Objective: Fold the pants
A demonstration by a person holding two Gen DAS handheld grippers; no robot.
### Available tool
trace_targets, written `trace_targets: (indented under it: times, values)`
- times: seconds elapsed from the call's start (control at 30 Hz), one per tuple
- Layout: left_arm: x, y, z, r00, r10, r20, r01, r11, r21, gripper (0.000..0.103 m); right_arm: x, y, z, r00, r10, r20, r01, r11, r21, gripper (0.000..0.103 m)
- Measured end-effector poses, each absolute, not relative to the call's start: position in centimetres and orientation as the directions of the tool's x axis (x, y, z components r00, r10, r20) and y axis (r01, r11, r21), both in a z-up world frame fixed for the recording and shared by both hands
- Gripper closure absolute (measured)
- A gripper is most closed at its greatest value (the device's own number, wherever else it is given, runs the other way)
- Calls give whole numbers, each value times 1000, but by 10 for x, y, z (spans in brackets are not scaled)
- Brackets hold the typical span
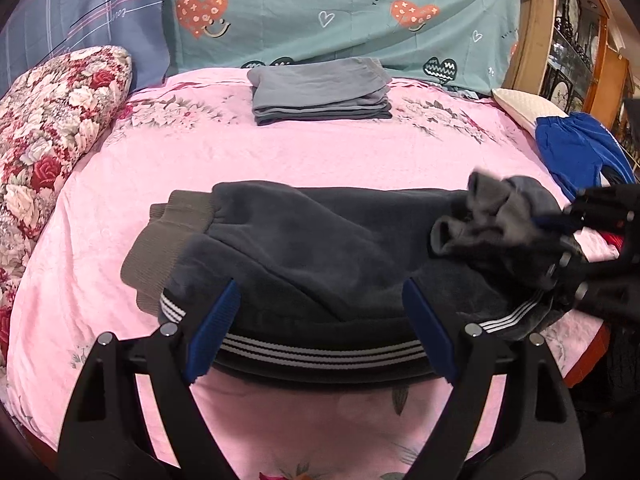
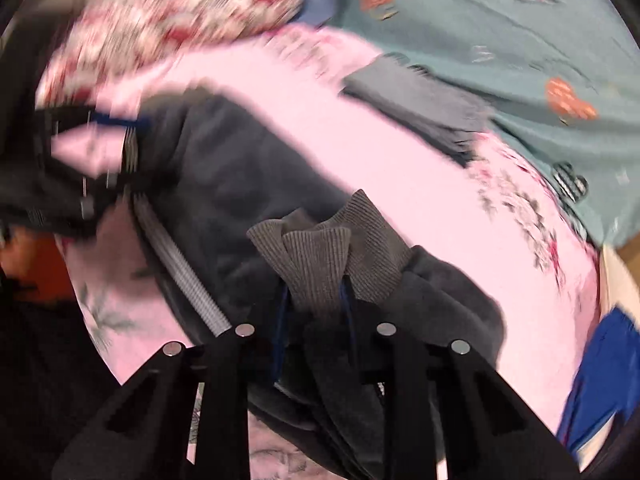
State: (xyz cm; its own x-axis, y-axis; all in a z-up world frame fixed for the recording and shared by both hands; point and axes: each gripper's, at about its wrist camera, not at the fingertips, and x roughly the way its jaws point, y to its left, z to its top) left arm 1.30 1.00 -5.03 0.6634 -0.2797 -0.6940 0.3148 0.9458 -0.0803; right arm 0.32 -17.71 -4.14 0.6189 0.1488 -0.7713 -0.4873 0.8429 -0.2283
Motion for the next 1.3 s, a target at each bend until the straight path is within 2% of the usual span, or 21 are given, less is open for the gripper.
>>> trace_targets:
  times: [0.17, 0.2, 0.27, 0.33, 0.37, 0.4, 0.5, 0.63, 0.8, 0.9, 1.0, 1.03, 1.1, 1.17, 1.23, 1.3]
  values:
    - [14, -8, -39, 682, -297, -668, 345, 936, -64, 18, -6, -192, -5, 727, 159, -668, -397, 891, -219, 79]
    - [16, -10, -39, 687, -295, -664, 341, 938, -64, 18, -3, -185, -10, 727, 160, -667, -403, 886, -227, 79]
    - [20, -11, -41, 688, -283, -668, 330, 942, -59, 18, 6, -164, -45, 647, 172, -743, -470, 857, -211, 78]
    - [23, -8, -46, 679, -266, -684, 317, 947, -54, 18, 8, -146, -84, 559, 157, -814, -536, 818, -210, 72]
    - [24, -5, -49, 671, -259, -694, 312, 948, -52, 18, 2, -141, -89, 585, 149, -797, -545, 800, -250, 60]
    - [25, -3, -51, 666, -255, -701, 310, 949, -51, 18, -3, -139, -87, 591, 163, -790, -559, 789, -255, 55]
    - [24, -4, -49, 656, -264, -708, 322, 945, -54, 18, -8, -157, -57, 564, 274, -779, -569, 813, -126, 48]
    - [16, -29, -27, 683, -307, -663, 381, 924, -36, 18, -31, -194, -4, 558, 427, -712, -595, 804, 16, 48]
    - [13, -84, 4, 698, -390, -601, 468, 883, -29, 18, -36, -273, 47, 656, 460, -599, -431, 879, 204, 48]
    - [12, -121, -3, 684, -380, -623, 506, 862, 29, 15, -22, -294, 32, 683, 294, -668, -282, 951, 131, 50]
    - [24, -143, -53, 630, -256, -733, 489, 864, 119, 15, 2, -301, -11, 609, 253, -752, -227, 964, 140, 52]
    - [29, -140, -64, 614, -240, -752, 476, 872, 111, 12, 6, -298, -24, 582, 265, -768, -235, 960, 154, 52]
    - [37, -122, -72, 588, -275, -760, 441, 897, 17, 5, 15, -285, -49, 531, 284, -799, -258, 951, 167, 51]
    - [46, -106, -75, 546, -301, -782, 414, 908, -61, 4, 18, -260, -68, 498, 250, -830, -306, 947, 102, 49]
    - [43, -104, -77, 558, -292, -777, 409, 911, -48, 3, 15, -242, -70, 509, 197, -838, -332, 943, 20, 48]
    - [38, -104, -76, 589, -284, -757, 411, 911, -22, 3, 14, -245, -57, 538, 202, -818, -325, 945, 20, 48]
